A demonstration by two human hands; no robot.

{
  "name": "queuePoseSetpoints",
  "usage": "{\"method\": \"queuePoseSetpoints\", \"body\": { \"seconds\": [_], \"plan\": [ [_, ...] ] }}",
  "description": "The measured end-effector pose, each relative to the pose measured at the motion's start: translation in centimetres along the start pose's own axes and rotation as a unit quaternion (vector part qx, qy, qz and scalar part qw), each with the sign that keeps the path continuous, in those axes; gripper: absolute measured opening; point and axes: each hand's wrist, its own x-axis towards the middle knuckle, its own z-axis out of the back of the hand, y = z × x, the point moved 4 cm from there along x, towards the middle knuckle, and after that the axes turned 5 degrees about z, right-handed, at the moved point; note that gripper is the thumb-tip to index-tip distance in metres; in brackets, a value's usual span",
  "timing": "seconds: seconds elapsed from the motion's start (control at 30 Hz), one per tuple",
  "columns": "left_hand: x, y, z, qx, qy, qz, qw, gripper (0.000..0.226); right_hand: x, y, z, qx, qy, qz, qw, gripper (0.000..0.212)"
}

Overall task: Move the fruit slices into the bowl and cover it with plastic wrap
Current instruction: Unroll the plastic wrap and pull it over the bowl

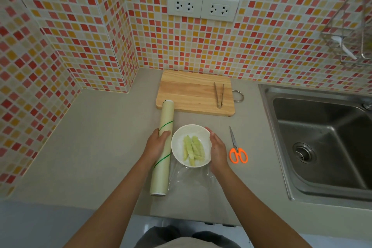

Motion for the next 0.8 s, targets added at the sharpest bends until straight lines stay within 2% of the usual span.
{"method": "queuePoseSetpoints", "body": {
  "seconds": [0.3,0.5,0.8],
  "plan": [
    [0.7,-0.4,1.3,0.001,-0.009,-0.050,0.999,0.029,0.3,0.0,0.0,-0.072,-0.037,0.024,0.996,0.033],
    [2.0,0.9,2.1,-0.017,0.041,-0.017,0.999,0.033,0.5,0.3,0.1,-0.081,-0.030,0.023,0.996,0.033],
    [2.8,1.1,2.2,-0.017,0.040,0.007,0.999,0.035,0.5,0.4,0.2,-0.083,-0.040,0.015,0.996,0.037]
  ]
}}
